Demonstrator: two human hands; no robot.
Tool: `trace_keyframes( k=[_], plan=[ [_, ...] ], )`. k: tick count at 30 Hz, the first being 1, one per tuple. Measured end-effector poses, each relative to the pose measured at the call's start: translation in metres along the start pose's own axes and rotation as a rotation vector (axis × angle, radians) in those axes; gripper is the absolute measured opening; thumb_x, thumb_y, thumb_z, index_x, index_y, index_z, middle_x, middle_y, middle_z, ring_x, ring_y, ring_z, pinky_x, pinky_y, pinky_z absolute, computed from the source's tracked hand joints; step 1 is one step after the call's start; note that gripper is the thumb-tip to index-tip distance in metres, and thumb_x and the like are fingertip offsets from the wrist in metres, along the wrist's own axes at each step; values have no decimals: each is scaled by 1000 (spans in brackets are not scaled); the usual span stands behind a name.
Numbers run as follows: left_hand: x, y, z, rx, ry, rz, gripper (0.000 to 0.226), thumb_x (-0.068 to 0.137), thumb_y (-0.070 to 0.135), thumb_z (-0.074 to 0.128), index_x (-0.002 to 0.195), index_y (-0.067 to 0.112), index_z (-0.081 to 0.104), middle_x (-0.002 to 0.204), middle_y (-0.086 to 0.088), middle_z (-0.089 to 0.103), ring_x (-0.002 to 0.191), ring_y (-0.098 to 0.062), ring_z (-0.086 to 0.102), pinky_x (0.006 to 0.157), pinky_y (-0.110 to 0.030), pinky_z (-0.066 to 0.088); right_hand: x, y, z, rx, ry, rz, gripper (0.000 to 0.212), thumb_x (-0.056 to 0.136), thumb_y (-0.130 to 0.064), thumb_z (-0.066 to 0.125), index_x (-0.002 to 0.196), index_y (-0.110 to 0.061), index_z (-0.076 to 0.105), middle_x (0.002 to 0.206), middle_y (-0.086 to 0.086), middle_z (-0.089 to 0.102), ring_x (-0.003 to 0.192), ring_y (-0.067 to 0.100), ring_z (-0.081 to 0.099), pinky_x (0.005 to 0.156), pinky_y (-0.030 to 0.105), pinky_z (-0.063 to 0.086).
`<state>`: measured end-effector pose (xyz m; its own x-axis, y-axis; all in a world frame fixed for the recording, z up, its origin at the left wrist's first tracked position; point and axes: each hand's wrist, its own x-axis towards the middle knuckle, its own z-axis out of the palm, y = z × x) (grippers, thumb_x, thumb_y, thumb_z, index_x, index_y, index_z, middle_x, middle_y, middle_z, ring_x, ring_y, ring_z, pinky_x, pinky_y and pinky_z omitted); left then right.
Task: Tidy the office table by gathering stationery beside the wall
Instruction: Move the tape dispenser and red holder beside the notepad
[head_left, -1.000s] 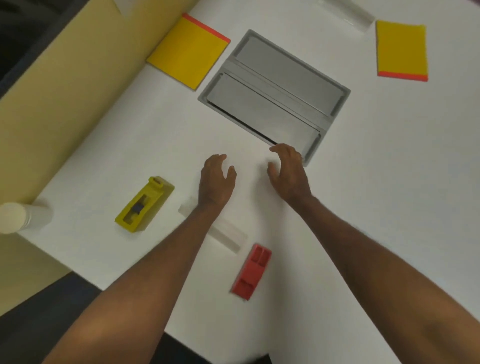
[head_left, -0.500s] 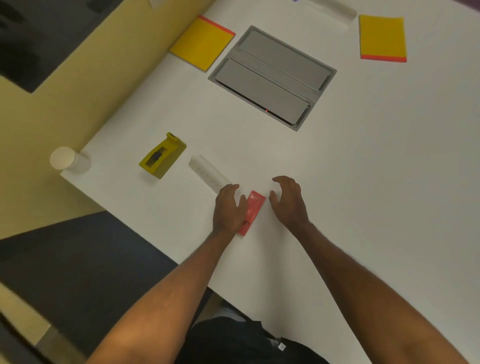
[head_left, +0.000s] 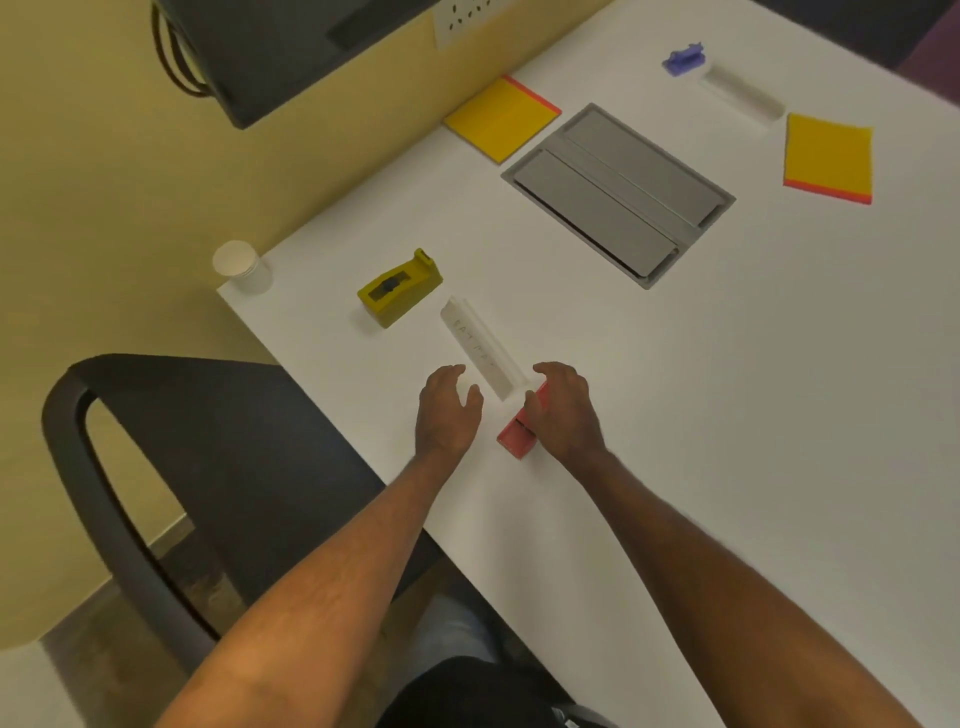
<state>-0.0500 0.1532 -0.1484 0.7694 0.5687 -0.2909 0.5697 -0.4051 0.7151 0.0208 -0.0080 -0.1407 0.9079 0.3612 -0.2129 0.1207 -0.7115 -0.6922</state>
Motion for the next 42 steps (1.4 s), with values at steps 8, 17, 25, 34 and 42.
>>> trace_keyframes(
  k=[8, 17, 25, 34, 42],
  plan=[
    [60, -16, -27, -19, 56, -95, 47, 102, 36, 54, 147, 21, 47, 154, -3, 45, 141, -23, 45, 113, -43, 46, 56, -34, 29, -60, -88, -57, 46, 100, -26, 56, 144, -18, 47, 147, 1, 48, 135, 22, 41, 103, 40, 47],
    [150, -39, -70, -182, 198, -242, 49, 101, 29, 58, 146, 15, 46, 146, -8, 51, 133, -26, 51, 111, -44, 47, 167, -76, 63, -19, -113, -108, 48, 100, -27, 57, 145, -15, 47, 148, 3, 47, 140, 24, 39, 110, 31, 36],
    [198, -59, -67, -324, 264, -372, 52, 98, 28, 62, 145, 15, 44, 142, -6, 53, 129, -25, 54, 105, -38, 50, 242, -110, 100, 49, -181, -97, 52, 101, -26, 58, 149, -13, 44, 149, 7, 48, 137, 24, 46, 114, 35, 40],
    [216, -58, -56, -595, 353, -544, 36, 100, 25, 59, 135, 21, 53, 125, 3, 60, 107, -14, 60, 77, -12, 47, 270, -121, 121, 118, -262, -15, 45, 103, -18, 46, 148, -16, 49, 142, 4, 59, 128, 22, 58, 110, 41, 47],
    [240, -46, -49, -686, 528, -697, 24, 90, 15, 61, 112, 13, 71, 101, -2, 71, 81, -13, 64, 70, -22, 56, 288, -118, 119, 123, -263, 26, 44, 102, -14, 48, 146, -20, 55, 133, 7, 60, 123, 22, 59, 110, 38, 47]
  ],
)
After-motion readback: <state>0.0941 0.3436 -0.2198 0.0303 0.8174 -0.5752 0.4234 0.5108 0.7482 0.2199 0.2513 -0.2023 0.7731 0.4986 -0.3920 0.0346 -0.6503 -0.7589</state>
